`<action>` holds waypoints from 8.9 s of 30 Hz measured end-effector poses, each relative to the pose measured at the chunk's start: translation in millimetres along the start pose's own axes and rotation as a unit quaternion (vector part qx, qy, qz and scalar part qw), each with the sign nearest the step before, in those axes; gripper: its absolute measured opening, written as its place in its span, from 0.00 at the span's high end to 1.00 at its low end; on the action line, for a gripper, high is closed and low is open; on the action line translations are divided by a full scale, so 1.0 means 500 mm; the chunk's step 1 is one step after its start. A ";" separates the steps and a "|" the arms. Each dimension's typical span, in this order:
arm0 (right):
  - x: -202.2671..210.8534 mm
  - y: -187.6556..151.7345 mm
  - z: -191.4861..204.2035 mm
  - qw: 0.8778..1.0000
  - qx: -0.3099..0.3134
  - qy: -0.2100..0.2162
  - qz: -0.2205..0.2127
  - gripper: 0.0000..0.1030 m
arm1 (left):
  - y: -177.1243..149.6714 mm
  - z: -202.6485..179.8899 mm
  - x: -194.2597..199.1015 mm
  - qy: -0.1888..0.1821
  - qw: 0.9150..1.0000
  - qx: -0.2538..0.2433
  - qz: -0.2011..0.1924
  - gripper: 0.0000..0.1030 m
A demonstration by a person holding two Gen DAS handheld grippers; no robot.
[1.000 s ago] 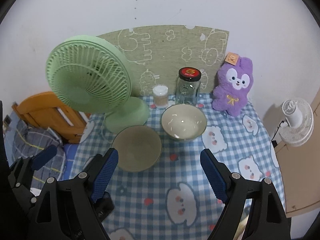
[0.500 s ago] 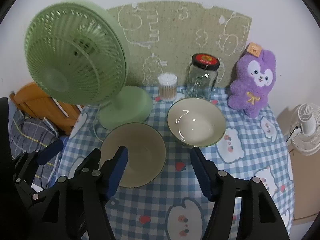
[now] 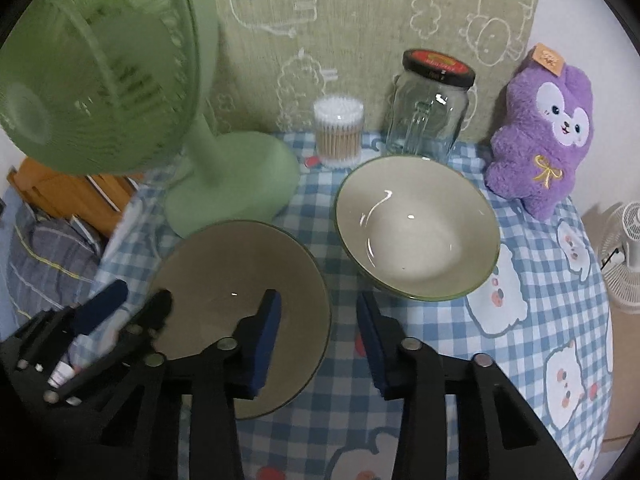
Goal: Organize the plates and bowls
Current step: 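Close both grippers on the rim of the bowl by the fan, then lift the bowl away from the fan with both grippers, then carry the bowl toward the first beige bowl beside the plates, then lower the bowl into the first beige bowl and open both grippers, then pull both grippers back from the bowls, then move both grippers to the beige bowl in front of the glass jar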
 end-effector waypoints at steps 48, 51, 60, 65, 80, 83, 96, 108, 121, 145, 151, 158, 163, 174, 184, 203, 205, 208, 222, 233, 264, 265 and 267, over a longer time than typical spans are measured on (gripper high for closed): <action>0.018 -0.023 -0.002 0.999 -0.009 0.011 0.032 0.88 | -0.034 -0.025 0.016 -0.027 0.999 -0.016 0.037 0.89; 0.039 -0.026 -0.001 0.999 -0.011 0.008 0.033 0.88 | -0.035 -0.024 0.037 -0.030 0.999 -0.013 0.038 0.89; 0.121 -0.035 -0.001 1.000 -0.016 -0.004 0.026 0.88 | -0.038 -0.028 0.111 -0.043 0.999 -0.017 0.030 0.89; 0.177 -0.048 -0.005 0.999 -0.021 -0.011 0.023 0.88 | -0.044 -0.033 0.162 -0.051 0.998 -0.027 0.024 0.89; 0.359 -0.100 -0.011 0.998 -0.051 -0.034 -0.007 0.88 | -0.062 -0.040 0.317 -0.077 0.995 -0.060 -0.003 0.89; 0.392 -0.116 -0.016 0.997 -0.062 -0.034 -0.009 0.88 | -0.061 -0.047 0.352 -0.079 0.994 -0.070 -0.017 0.89; 0.494 -0.152 -0.059 0.998 -0.054 -0.024 -0.019 0.88 | -0.100 -0.085 0.445 -0.069 0.996 -0.055 -0.020 0.89; 0.531 -0.212 -0.117 0.999 -0.036 -0.021 0.002 0.88 | -0.165 -0.138 0.484 -0.063 0.997 -0.038 0.006 0.89; 0.530 -0.262 -0.127 1.000 -0.011 -0.004 0.019 0.88 | -0.224 -0.146 0.494 -0.043 0.999 -0.022 0.023 0.89; 0.479 -0.377 -0.134 0.996 0.011 0.007 0.087 0.88 | -0.344 -0.152 0.462 -0.031 0.996 -0.021 0.084 0.89; 0.467 -0.395 -0.134 0.995 0.015 0.005 0.099 0.88 | -0.360 -0.152 0.450 -0.033 0.995 -0.024 0.096 0.89; 0.446 -0.415 -0.131 0.993 0.016 0.002 0.117 0.88 | -0.381 -0.150 0.433 -0.035 0.993 -0.026 0.113 0.89; 0.437 -0.421 -0.126 0.992 0.015 0.003 0.124 0.88 | -0.383 -0.145 0.427 -0.032 0.993 -0.032 0.112 0.89; 0.430 -0.423 -0.122 0.992 0.012 -0.001 0.129 0.88 | -0.383 -0.141 0.418 -0.034 0.992 -0.035 0.112 0.89; 0.427 -0.427 -0.131 0.991 -0.007 -0.011 0.129 0.88 | -0.384 -0.148 0.413 -0.044 0.992 -0.036 0.117 0.82; 0.475 -0.401 -0.132 0.995 -0.032 0.028 0.088 0.42 | -0.372 -0.167 0.451 -0.053 0.993 -0.055 0.087 0.33; 0.490 -0.393 -0.131 0.996 -0.030 0.032 0.078 0.41 | -0.360 -0.167 0.466 -0.048 0.994 -0.055 0.076 0.31; 0.511 -0.378 -0.128 0.997 -0.024 0.039 0.064 0.40 | -0.345 -0.167 0.486 -0.043 0.996 -0.055 0.063 0.28; 0.597 -0.292 -0.120 0.999 -0.025 0.019 0.007 0.27 | -0.258 -0.159 0.551 -0.045 0.997 -0.050 0.026 0.24; 0.634 -0.224 -0.099 0.998 -0.052 -0.021 -0.031 0.25 | -0.175 -0.141 0.570 -0.067 0.995 -0.072 -0.003 0.24; 0.530 0.009 -0.178 0.997 0.024 0.001 -0.075 0.24 | 0.022 -0.221 0.477 -0.024 0.998 -0.053 -0.032 0.24; 0.526 0.015 -0.180 0.997 0.027 0.002 -0.077 0.24 | 0.026 -0.223 0.474 -0.021 0.998 -0.053 -0.034 0.24; 0.510 0.030 -0.185 0.997 0.031 0.004 -0.076 0.24 | 0.035 -0.229 0.462 -0.015 0.998 -0.052 -0.034 0.24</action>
Point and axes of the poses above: each gripper's, at about its wrist camera, not at the fingertips, and x roughly against the way its jaws point, z to its left, y to its top, the point moved 5 cm from there along -x, roughly the way its jaws point, and after that the axes turned 11 degrees about -z, right-handed, at the moved point
